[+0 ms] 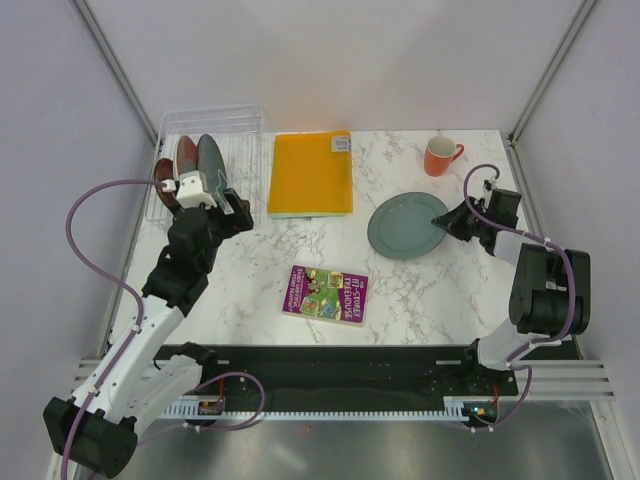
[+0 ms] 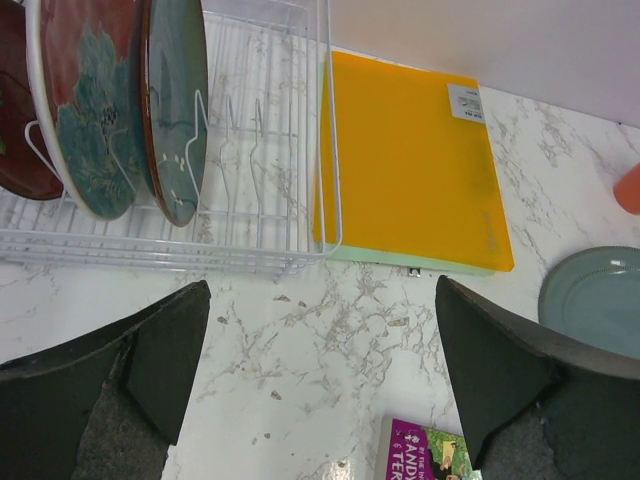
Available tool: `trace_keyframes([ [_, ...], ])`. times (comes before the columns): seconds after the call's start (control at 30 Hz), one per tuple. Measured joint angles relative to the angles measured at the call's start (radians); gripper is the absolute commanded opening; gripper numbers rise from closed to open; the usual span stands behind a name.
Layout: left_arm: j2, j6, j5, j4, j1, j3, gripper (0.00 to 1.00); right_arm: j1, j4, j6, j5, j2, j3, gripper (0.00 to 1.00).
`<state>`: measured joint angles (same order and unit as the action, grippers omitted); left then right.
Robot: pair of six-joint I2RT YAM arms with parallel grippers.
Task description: Unload the plates from the dish rack
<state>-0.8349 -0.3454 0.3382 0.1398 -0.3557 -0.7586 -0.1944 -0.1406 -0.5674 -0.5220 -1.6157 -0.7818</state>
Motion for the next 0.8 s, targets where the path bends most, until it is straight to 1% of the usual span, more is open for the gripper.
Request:
trace_keyframes([
  [0.03,0.000,0.001,0.003,0.002,0.000,0.000,1.00,-0.001,-0.004,-0.007,-0.001,-0.007,0.003,0.17],
  [0.07,0.000,0.003,0.004,0.005,0.000,0.000,1.00,-0.001,-0.006,-0.012,0.000,-0.014,0.006,0.24],
  [0.1,0.000,0.004,0.005,0.008,0.000,0.000,1.00,-0.001,-0.006,-0.013,0.005,-0.019,0.008,0.37],
  [0.13,0.000,0.004,0.006,0.011,0.000,0.000,1.00,-0.002,-0.004,-0.014,0.012,-0.025,0.009,0.41],
  [0.17,0.000,0.005,0.008,0.014,0.000,0.000,1.00,-0.002,0.002,-0.010,0.027,-0.032,0.010,0.43],
  [0.2,0.000,0.005,0.010,0.017,0.000,0.000,1.00,-0.001,0.016,-0.002,0.048,-0.043,0.010,0.47],
  [0.23,0.000,0.005,0.011,0.021,0.000,0.000,1.00,-0.001,0.034,0.005,0.066,-0.056,0.010,0.55],
  [0.3,0.000,0.006,0.021,0.026,0.000,0.000,1.00,0.000,0.058,0.006,0.071,-0.082,0.010,0.56],
  [0.33,0.000,0.008,0.026,0.029,0.000,0.000,1.00,-0.002,0.058,0.011,0.077,-0.082,0.003,0.61],
  [0.4,0.000,0.014,0.045,0.035,0.001,0.000,1.00,0.000,0.060,0.018,0.089,-0.084,-0.006,0.65],
  [0.43,-0.003,0.019,0.062,0.040,0.003,0.000,1.00,0.000,0.061,0.022,0.094,-0.083,-0.011,0.72],
  [0.47,-0.006,0.022,0.072,0.041,0.004,-0.001,1.00,0.001,0.063,0.025,0.098,-0.082,-0.014,0.75],
  [0.53,-0.031,0.037,0.091,0.048,0.023,-0.013,1.00,0.006,0.072,0.032,0.116,-0.071,-0.020,0.79],
  [0.63,-0.107,0.063,0.108,0.047,0.059,-0.056,1.00,0.009,0.134,0.066,0.211,-0.025,-0.019,0.87],
  [0.8,-0.262,0.084,0.095,0.036,0.132,-0.148,1.00,0.006,0.279,0.122,0.388,0.083,-0.019,0.88],
])
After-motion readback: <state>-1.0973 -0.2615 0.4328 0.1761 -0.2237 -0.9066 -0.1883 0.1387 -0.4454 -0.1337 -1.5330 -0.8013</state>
